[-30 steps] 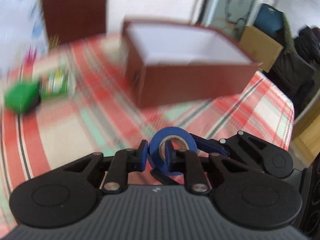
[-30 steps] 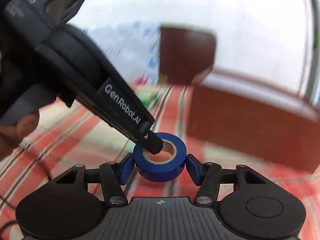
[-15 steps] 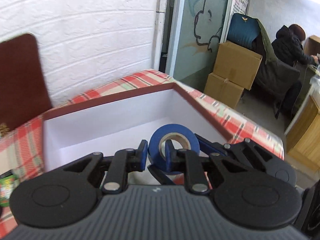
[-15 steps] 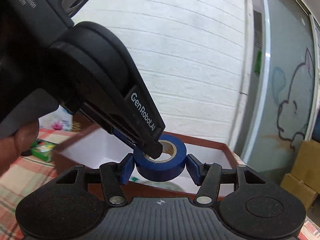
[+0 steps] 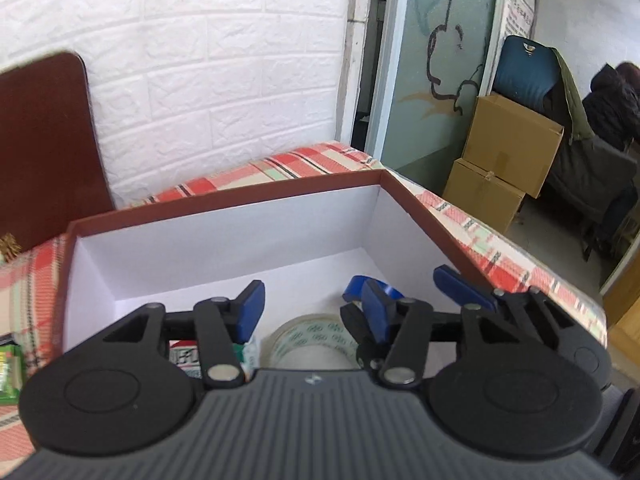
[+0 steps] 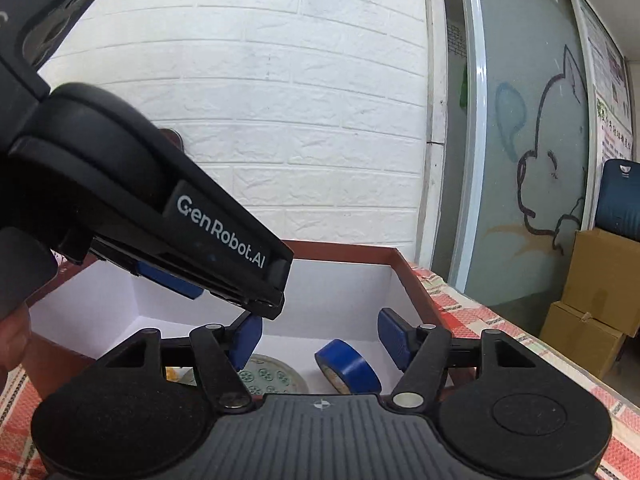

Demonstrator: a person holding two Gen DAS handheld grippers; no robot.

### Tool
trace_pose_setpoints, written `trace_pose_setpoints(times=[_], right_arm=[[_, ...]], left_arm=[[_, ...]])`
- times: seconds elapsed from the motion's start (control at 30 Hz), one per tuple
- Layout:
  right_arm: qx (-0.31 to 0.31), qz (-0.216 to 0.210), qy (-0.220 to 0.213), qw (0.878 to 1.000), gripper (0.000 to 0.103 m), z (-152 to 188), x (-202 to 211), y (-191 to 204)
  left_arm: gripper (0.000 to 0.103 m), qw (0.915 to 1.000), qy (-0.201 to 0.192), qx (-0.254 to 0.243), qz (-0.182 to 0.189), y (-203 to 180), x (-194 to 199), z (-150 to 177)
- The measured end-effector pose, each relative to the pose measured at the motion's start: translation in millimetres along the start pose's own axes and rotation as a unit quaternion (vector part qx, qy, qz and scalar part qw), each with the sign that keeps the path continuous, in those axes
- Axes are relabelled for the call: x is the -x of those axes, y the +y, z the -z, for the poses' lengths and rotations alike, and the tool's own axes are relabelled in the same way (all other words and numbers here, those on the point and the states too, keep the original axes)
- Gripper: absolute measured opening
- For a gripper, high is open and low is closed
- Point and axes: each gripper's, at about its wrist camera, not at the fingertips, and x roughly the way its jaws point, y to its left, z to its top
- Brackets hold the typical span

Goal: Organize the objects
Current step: 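Place the blue tape roll into the brown box and open the left gripper, then reach the left gripper to the green box and grasp it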

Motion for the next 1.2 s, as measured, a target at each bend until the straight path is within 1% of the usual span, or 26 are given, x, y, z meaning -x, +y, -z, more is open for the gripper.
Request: trace_pose_setpoints(times=[0.13,0.23,0.3,0.37,0.5,0.6,0.67,0.87,1.1,1.2], right_arm=[[0.007,-0.002,-0.011,1.0,0.065,2.0,18.9,14.6],[0.009,-0.009,-0.016,1.0,0.065,7.8,36.5,20.8],[0.007,-0.015,-0.017,1.0,0.067,8.0,45.6,28.6],[0.004,-0.02,-0.018,1.0,0.071,9.4,55.6,34.8],[0.001,-0.037,-0.004,0.999,0.072,16.1,72.2,52.7],[0.007,-0.051,0.016,0.999,0.072,24.2,81.7,71.2],[0.006,-0.062,0.034,0.997,0.072,29.5,82.5,78.9],[0.01,-0.092,0.089,0.992,0.072,42.1,87.4,109.2],[0.029,-0.125,0.112,0.985,0.073,47.1,90.6,139.8],[0.044,-0.136,0.122,0.982,0.073,49.5,82.7,149.2]], left_arm=[[0.057,0.9997,-0.01,-0.012,-0.019,-1.0,21.8,11.2],[0.059,0.9996,-0.012,-0.003,-0.027,5.0,38.9,19.2],[0.062,0.9994,-0.013,0.005,-0.032,10.2,49.8,25.3],[0.065,0.999,-0.013,0.009,-0.041,15.0,59.5,32.6],[0.065,0.998,-0.006,0.014,-0.061,27.0,73.0,50.1],[0.065,0.9959,-0.001,0.019,-0.089,38.6,80.4,64.5],[0.065,0.9946,0.003,0.032,-0.099,49.9,84.9,73.3],[0.065,0.9878,0.02,0.065,-0.14,85.1,95.7,99.6],[0.065,0.9758,0.033,0.1,-0.191,126.4,106.6,128.9],[0.065,0.9694,0.039,0.111,-0.216,144.6,111.3,142.1]])
